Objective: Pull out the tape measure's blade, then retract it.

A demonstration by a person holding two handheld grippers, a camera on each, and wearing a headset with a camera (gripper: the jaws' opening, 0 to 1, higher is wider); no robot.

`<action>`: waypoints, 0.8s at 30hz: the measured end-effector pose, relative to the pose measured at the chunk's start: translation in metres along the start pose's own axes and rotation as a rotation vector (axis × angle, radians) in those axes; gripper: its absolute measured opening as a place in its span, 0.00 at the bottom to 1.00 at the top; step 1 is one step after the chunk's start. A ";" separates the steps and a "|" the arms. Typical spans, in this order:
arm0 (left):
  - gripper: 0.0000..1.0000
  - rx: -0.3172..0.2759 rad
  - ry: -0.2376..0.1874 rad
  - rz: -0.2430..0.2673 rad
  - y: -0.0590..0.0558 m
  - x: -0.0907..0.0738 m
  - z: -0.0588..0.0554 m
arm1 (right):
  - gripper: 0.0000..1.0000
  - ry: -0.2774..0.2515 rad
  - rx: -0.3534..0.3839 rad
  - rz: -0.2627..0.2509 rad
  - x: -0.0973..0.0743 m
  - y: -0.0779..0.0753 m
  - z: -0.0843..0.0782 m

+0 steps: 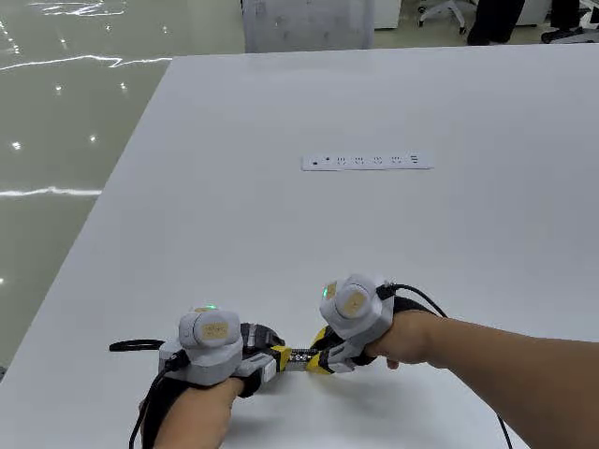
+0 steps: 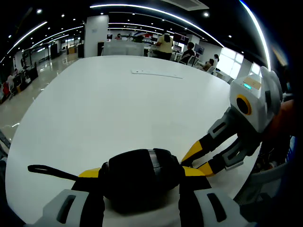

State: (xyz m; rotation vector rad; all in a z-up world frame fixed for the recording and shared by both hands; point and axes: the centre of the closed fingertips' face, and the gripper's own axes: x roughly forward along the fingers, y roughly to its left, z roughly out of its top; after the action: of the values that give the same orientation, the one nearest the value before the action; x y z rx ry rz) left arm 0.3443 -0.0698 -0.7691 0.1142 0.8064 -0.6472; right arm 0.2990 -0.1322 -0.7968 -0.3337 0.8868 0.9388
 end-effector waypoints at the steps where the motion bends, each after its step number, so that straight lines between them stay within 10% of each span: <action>1: 0.60 0.000 0.000 0.000 0.000 0.000 0.000 | 0.14 -0.001 0.000 0.001 0.001 0.000 0.000; 24: 0.60 -0.003 0.001 0.000 0.000 0.000 0.000 | 0.14 -0.017 -0.056 0.014 0.015 0.003 0.015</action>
State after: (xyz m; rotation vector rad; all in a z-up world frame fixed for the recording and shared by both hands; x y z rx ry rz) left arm 0.3444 -0.0697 -0.7689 0.1121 0.8087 -0.6455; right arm 0.3085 -0.1130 -0.7990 -0.3671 0.8492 0.9798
